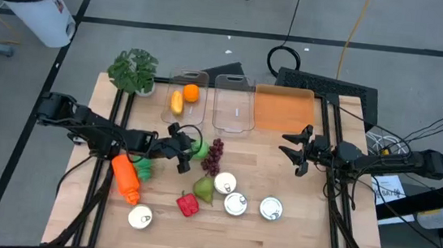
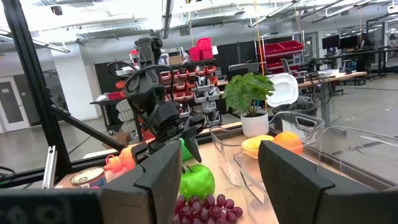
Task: Pick & Place Food Item
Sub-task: Put the green apple into the left transparent bin
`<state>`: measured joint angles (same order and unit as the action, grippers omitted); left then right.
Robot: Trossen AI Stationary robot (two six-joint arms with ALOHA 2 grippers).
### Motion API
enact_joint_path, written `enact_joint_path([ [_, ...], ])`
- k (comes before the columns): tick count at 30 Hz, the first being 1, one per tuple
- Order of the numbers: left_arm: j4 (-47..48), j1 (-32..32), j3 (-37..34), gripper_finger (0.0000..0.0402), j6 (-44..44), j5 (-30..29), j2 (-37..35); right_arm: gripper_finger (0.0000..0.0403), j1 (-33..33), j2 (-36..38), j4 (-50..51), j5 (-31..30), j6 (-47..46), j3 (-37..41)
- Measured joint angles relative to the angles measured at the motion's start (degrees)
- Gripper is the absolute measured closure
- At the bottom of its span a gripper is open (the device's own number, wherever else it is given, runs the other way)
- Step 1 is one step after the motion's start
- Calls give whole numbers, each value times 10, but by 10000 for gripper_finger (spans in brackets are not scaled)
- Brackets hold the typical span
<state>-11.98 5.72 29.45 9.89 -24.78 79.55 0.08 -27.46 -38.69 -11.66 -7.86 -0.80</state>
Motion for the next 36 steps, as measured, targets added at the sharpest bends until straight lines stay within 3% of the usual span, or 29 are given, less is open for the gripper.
enact_joint_path([
  [12,2,0,0,199,3,8,0,204,0,0,6,0,0,0],
  [25,3,0,1,329,7,9,0,204,0,0,4,0,0,0],
  [36,17,-14,2,395,40,48,-1,204,0,0,3,0,0,0],
])
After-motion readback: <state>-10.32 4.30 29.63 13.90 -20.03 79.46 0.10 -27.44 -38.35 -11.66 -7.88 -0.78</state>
